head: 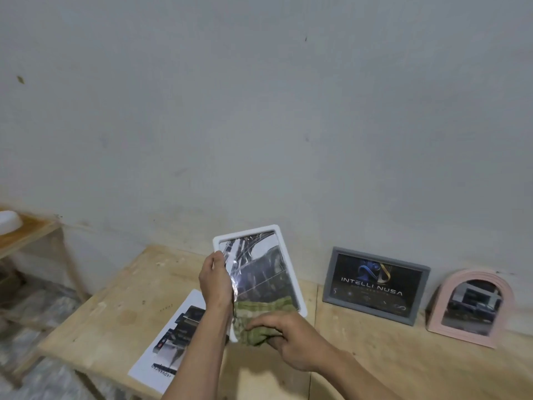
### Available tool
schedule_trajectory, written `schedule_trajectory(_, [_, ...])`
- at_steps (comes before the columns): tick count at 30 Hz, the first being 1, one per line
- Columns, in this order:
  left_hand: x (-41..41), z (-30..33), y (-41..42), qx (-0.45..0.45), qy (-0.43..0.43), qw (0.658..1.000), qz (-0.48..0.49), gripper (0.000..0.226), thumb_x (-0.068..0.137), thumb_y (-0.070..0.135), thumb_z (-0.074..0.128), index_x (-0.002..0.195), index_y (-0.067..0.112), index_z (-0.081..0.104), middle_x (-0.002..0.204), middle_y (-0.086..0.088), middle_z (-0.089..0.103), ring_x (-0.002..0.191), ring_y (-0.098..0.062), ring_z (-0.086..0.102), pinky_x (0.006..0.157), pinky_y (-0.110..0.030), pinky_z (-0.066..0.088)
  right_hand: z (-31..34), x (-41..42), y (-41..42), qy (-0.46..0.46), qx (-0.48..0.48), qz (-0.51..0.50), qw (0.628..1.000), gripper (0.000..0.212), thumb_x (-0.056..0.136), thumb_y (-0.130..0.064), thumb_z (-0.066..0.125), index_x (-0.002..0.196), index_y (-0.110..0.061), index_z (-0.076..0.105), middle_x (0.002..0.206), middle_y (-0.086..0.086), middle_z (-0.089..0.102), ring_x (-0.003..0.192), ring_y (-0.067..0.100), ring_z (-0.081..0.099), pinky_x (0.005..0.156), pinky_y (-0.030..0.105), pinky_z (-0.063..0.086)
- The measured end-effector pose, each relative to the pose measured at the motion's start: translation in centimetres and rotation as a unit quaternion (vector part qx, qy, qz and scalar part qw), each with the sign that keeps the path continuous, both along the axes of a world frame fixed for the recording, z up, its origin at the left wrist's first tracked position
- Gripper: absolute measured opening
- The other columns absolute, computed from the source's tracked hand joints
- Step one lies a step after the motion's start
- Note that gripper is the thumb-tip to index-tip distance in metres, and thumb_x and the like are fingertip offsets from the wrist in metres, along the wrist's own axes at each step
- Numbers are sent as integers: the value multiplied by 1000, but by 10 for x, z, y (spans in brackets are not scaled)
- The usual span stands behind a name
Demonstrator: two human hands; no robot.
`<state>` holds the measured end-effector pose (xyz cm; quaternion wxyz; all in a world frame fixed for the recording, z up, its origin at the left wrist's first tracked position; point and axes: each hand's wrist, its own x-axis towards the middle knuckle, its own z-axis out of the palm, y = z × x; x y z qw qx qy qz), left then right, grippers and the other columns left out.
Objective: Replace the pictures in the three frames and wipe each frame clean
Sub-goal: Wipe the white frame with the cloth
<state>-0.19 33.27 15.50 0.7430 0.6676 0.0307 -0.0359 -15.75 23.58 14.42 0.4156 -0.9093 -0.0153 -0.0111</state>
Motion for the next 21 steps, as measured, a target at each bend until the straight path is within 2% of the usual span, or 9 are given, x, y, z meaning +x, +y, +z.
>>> schedule_trajectory(3, [4,-24,-18,24,33,999,-4,38,104,34,42,126,11,62,132,-6,62,122,-27,55,102,-40,42,-2,7,-18,44,55,-24,997,42,87,8,52,117,-16,66,102,-14,66,86,-15,60,78,5,43])
schedule_trajectory(5, [6,-40,-28,46,34,998,-5,41,104,37,41,132,14,60,137,-6,59,125,-28,53,104,-42,41,-3,16,-34,77,95,-33,992,38,89,6,51,117,-14,65,99,-11,67,81,-13,61,71,3,42])
schedule_trajectory(7, [12,-53,-38,71,29,997,-5,43,103,41,40,131,14,59,136,-9,58,123,-30,53,104,-45,42,-4,28,-52,89,155,-49,983,38,89,6,53,117,-17,66,109,-4,69,96,-1,65,81,12,48])
schedule_trajectory(9, [24,-65,-44,85,32,996,8,45,103,43,40,134,16,58,137,-7,58,125,-30,52,106,-47,42,-10,44,-73,89,224,-90,966,43,88,8,53,115,-22,67,116,1,69,106,14,66,91,29,53])
schedule_trajectory(10, [30,-69,-46,91,32,995,17,45,103,44,40,134,17,57,137,-6,58,125,-30,52,105,-47,42,-12,53,-84,83,256,-111,957,45,88,11,52,115,-21,68,115,3,70,105,19,67,91,33,54])
schedule_trajectory(12, [48,-81,-51,112,33,993,30,46,103,46,39,133,17,57,134,-7,59,123,-30,53,103,-46,43,-18,73,-112,61,302,-146,940,43,88,14,51,112,-18,67,109,5,71,100,20,68,85,32,55])
schedule_trajectory(16, [80,-103,-59,140,49,987,56,50,99,53,39,131,19,59,128,-6,63,118,-30,57,102,-50,45,-38,117,-173,49,282,-207,936,42,88,12,50,113,-18,66,109,2,69,100,19,67,84,31,57])
schedule_trajectory(19, [98,-120,-67,151,65,983,85,48,99,53,41,126,19,61,121,-6,64,112,-30,58,100,-50,46,-77,153,-215,47,186,-242,951,47,81,12,50,109,-20,67,110,1,68,103,18,63,89,29,54])
schedule_trajectory(21, [109,-136,-71,150,73,981,98,47,97,54,43,122,20,63,119,-9,65,111,-33,60,100,-52,47,-107,179,-234,62,156,-260,951,50,79,13,50,106,-25,68,108,-3,67,104,17,61,92,24,51])
